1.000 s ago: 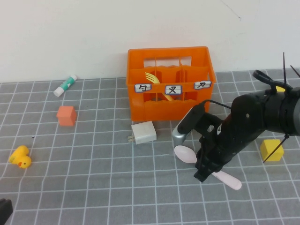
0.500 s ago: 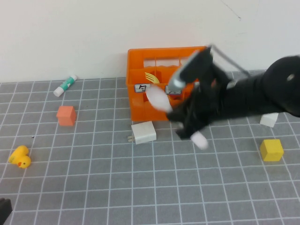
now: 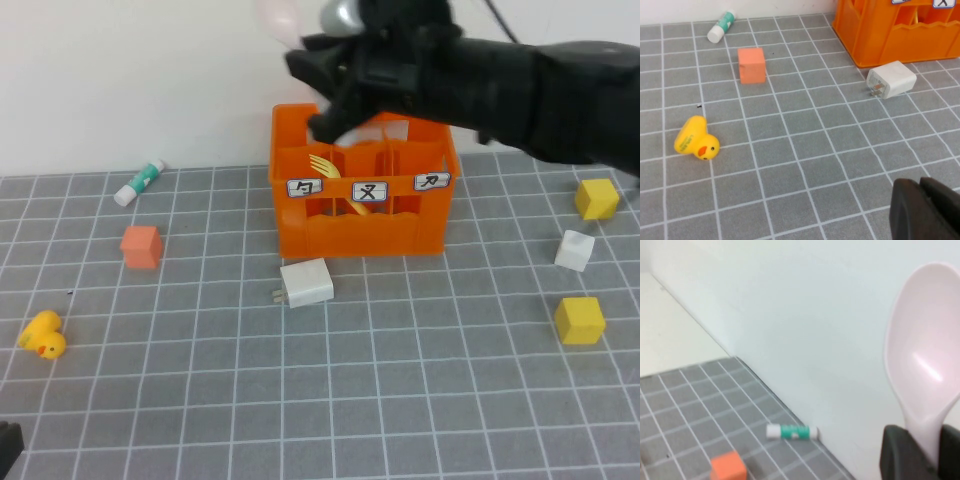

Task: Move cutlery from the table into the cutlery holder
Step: Place the spoon on the box

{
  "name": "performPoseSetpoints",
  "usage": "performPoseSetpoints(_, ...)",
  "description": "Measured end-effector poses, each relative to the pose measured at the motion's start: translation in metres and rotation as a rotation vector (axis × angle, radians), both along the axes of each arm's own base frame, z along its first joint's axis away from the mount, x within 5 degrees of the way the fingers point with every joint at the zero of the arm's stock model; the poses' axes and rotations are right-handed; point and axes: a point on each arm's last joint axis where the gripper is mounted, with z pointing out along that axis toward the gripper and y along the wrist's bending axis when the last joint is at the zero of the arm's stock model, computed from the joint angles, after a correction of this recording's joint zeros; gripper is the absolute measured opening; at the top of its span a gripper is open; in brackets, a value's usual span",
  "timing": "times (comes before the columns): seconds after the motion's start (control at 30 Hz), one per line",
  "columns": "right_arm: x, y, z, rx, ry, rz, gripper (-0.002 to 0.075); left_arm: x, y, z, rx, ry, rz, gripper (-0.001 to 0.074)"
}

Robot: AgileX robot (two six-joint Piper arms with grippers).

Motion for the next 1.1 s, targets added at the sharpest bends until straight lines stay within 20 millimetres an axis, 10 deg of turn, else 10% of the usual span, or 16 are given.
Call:
performPoseSetpoints(0.47, 0.056, 0.041, -0.053, -0.003, -0.001, 0.086, 0.0113, 0.000, 0.001, 0.000, 0.013, -0.008, 0.003, 0.0000)
performPoseSetpoints(0.93, 0.063, 0.052, -0.083, -0.047, -0.033, 0.176, 0.0114, 0.000, 0.001, 0.000, 0.016, -0.010, 0.003, 0.0000)
performPoseSetpoints(1.1, 0.064, 0.049, -0.082, -0.038, -0.031, 0.184, 0.0226, 0.000, 0.001, 0.000, 0.018, -0.011, 0.002, 0.0000)
